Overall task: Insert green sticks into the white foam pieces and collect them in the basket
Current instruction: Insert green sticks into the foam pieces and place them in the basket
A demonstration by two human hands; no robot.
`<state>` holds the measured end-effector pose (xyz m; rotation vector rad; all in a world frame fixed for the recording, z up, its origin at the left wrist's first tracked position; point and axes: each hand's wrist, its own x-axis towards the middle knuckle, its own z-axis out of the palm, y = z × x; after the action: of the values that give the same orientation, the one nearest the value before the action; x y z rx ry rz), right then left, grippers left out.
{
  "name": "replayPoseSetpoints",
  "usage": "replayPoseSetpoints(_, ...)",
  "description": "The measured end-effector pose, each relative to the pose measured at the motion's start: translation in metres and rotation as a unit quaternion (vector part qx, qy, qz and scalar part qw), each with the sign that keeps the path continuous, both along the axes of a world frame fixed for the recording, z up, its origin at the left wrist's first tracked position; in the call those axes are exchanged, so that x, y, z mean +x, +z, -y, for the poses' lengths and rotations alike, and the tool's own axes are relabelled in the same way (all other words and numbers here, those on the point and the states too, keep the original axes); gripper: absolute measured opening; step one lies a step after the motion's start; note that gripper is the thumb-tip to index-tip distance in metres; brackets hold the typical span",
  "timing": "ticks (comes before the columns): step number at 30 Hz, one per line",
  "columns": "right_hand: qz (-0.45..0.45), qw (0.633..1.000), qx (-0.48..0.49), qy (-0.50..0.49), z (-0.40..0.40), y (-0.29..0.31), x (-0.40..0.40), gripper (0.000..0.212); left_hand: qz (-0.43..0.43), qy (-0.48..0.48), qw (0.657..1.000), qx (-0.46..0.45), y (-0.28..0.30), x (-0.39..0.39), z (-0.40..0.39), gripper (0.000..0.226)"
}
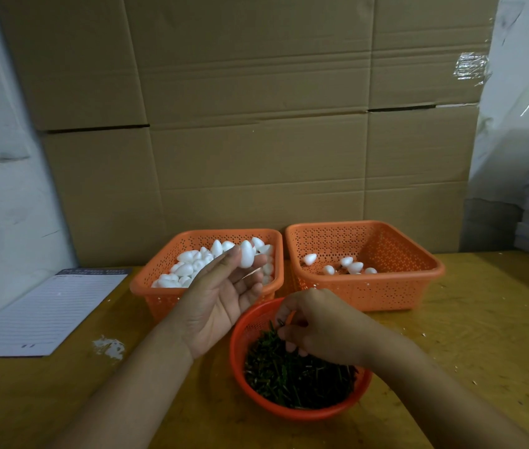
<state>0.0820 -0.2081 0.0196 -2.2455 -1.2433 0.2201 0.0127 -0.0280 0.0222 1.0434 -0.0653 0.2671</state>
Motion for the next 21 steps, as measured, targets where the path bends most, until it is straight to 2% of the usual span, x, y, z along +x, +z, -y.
replayPoseSetpoints(3,-0.032,0.998,0.052,0.000,0.001,0.004,-0.001,0.016,-0.005,-0.002,1.000,0.009,0.002,0.000,0.002,0.027)
replayPoseSetpoints(5,-0.102,0.990,0.100,0.004,0.001,0.008,-0.003,0.023,-0.011,-0.007,1.000,0.014,0.002,0.000,0.002,0.030)
replayPoseSetpoints(8,-0.214,0.960,0.179,0.019,0.002,0.013,-0.006,0.023,-0.017,-0.013,1.000,0.014,0.002,0.000,0.002,0.031)
replayPoseSetpoints(13,-0.321,0.907,0.270,0.044,0.005,0.019,-0.009,0.018,-0.021,-0.016,1.000,0.014,0.001,0.001,0.000,0.031)
replayPoseSetpoints(16,-0.337,0.890,0.300,0.061,0.006,0.022,-0.009,0.013,-0.023,-0.022,0.999,0.010,0.001,0.001,-0.001,0.033)
replayPoseSetpoints(21,-0.326,0.886,0.322,0.072,0.007,0.023,-0.008,0.006,-0.023,-0.019,0.999,0.014,0.001,0.001,0.000,0.030)
